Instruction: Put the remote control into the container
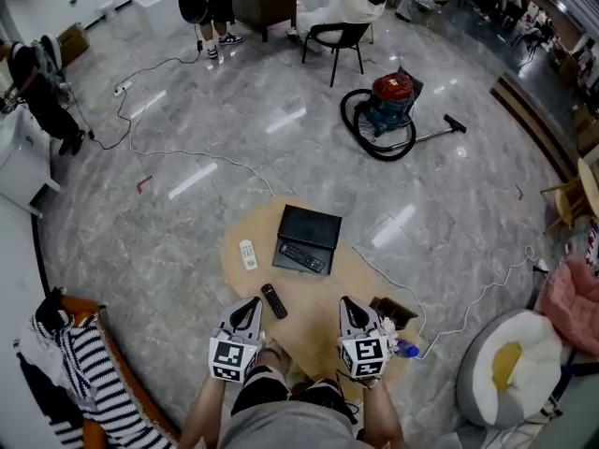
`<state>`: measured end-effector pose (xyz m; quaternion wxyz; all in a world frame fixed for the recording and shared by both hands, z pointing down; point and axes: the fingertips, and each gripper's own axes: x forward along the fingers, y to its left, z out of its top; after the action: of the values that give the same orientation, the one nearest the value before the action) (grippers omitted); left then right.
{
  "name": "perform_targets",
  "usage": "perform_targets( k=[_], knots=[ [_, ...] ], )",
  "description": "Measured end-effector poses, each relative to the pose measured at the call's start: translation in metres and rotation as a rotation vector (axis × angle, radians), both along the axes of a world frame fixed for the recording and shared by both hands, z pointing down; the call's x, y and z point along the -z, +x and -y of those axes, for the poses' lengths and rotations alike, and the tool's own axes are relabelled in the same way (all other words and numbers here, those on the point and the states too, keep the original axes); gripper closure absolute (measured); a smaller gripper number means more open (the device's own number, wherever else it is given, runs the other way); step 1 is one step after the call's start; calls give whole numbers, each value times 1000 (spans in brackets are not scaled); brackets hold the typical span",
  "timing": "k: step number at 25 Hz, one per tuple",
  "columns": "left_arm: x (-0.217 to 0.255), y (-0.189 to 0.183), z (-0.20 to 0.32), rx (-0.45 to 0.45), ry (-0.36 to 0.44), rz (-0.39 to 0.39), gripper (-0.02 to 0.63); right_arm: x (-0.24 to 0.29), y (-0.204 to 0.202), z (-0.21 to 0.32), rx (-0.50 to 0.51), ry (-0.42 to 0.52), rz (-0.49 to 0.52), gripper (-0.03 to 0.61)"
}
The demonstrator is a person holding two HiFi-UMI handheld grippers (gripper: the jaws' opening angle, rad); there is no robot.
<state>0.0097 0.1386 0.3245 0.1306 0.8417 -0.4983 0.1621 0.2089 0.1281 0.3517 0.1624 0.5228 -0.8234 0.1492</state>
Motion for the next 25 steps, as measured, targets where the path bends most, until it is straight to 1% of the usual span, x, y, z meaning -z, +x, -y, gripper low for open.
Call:
perform_targets(
  k=[4, 8, 13, 16, 20, 25],
  knots=[
    [4, 4, -6, 1, 9, 7, 606, 3, 4, -4, -2, 9, 6, 568],
    [9, 4, -9, 13, 17, -36, 606, 1, 2, -10, 6, -3, 13, 568],
    [12, 4, -17, 17, 33, -12, 606, 0, -10, -17, 46, -9, 26, 568],
    [12, 0, -24, 25, 27, -18, 606, -1, -19, -20, 59, -17, 21, 568],
    [3, -18, -28, 29, 2, -12, 606, -8, -39, -27, 77, -46, 29, 568],
    [-26, -50, -17, 3, -43, 3, 605, -35, -67, -26, 52, -90, 28, 568]
  ],
)
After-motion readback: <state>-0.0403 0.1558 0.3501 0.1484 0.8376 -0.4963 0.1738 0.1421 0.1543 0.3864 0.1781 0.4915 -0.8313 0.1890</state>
